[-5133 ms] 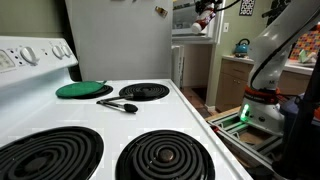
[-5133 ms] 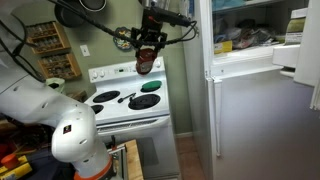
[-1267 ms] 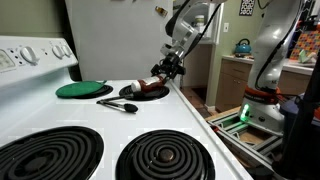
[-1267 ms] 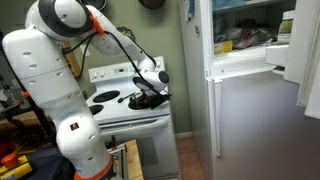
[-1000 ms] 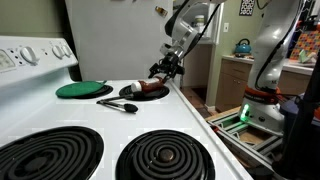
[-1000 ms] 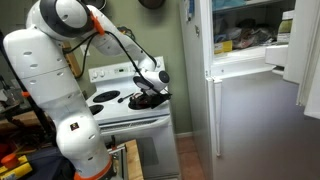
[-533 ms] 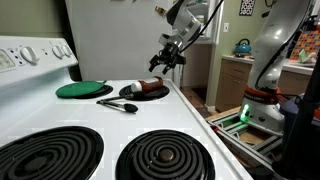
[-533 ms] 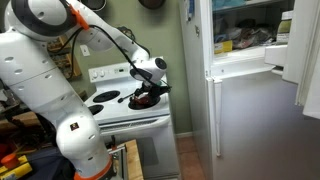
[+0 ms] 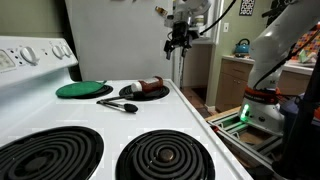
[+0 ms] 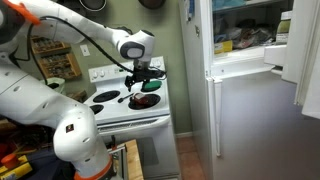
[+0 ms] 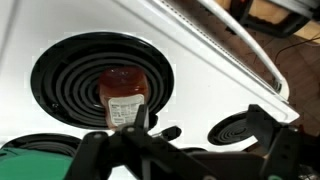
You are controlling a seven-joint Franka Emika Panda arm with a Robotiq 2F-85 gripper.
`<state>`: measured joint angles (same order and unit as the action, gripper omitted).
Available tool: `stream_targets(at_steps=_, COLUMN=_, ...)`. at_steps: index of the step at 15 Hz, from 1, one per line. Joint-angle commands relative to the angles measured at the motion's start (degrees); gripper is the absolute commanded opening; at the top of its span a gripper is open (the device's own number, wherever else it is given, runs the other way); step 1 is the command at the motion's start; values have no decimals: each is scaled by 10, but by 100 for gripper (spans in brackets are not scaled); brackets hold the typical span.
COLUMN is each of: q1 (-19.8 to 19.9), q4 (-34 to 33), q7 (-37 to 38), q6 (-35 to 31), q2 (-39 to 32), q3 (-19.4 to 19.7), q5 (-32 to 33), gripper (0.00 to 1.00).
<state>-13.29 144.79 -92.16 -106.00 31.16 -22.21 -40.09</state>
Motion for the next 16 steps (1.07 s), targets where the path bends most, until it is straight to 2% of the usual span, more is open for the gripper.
stream_targets(at_steps=1, q1=-37, q4=-62, q7=95, q6=124, q2=51, q3=41, q5=131, gripper=100)
stream_targets(at_steps=4, q1=-51, q4=-111, q7=153, q6=202, q2=59, q3=64, q5=178, gripper=100)
stream_targets(at_steps=9, q1=-55, q4=-161, q7=224, q6=288, q2=54, q3=87, q5=197, gripper=100)
stream_targets(at_steps=16, q1=-63, q4=-164, q7=219, q6=278, q2=57, q3=101, q5=187, gripper=100)
